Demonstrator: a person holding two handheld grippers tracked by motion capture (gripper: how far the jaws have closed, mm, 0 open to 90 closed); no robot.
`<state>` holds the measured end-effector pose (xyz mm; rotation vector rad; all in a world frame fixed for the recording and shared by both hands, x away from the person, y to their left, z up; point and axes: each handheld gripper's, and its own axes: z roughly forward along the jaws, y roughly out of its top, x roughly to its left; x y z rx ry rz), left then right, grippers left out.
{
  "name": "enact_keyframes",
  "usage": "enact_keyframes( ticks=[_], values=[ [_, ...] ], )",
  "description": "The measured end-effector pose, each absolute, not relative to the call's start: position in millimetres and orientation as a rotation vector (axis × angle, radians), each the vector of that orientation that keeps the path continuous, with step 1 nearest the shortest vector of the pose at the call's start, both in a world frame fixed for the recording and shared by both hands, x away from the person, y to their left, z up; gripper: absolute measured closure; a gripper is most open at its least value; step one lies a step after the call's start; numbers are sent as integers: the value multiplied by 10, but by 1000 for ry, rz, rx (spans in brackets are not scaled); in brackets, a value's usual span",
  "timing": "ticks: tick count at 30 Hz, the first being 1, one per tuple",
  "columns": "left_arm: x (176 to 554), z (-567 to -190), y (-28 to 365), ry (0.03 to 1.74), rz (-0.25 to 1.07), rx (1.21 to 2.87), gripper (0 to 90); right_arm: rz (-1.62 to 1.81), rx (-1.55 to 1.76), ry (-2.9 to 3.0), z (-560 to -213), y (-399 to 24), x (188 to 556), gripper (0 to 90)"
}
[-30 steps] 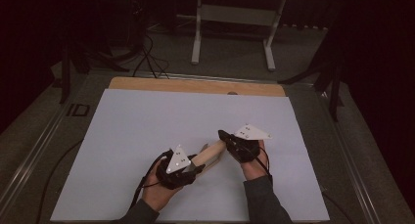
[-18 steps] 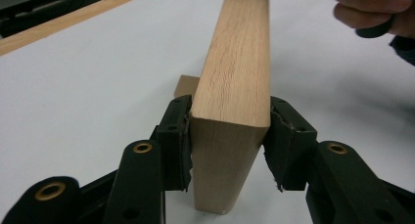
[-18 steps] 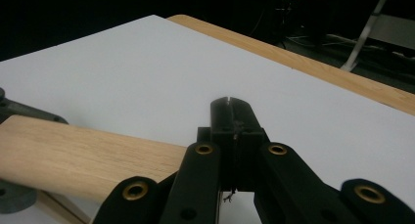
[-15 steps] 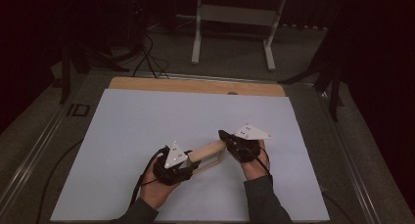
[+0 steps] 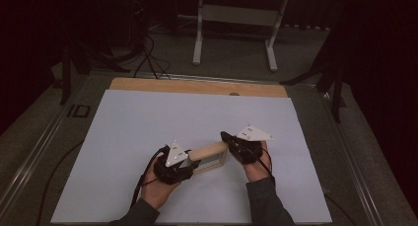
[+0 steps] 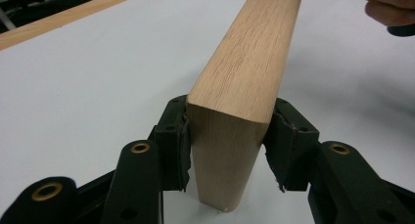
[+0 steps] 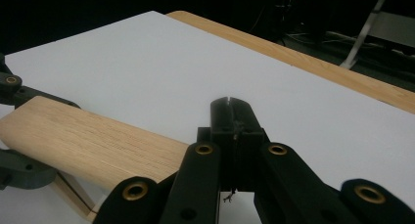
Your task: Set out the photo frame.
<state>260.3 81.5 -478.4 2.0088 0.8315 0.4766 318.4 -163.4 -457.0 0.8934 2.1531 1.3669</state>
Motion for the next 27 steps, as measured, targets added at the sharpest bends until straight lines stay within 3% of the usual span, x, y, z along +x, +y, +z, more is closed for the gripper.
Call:
enact_keyframes(
  ticks=[11, 21, 27],
  values=[
    [2646, -4794, 834, 866, 479, 2004, 557, 1373, 887, 2184, -4530, -1680, 3177, 860],
    [2679, -4803, 867, 890, 463, 1988, 559, 1476, 814, 2262, -4427, -1793, 3153, 527],
    [2681, -4816, 855, 886, 459, 1996, 560, 1494, 782, 2367, -4477, -1779, 3182, 384]
  ],
)
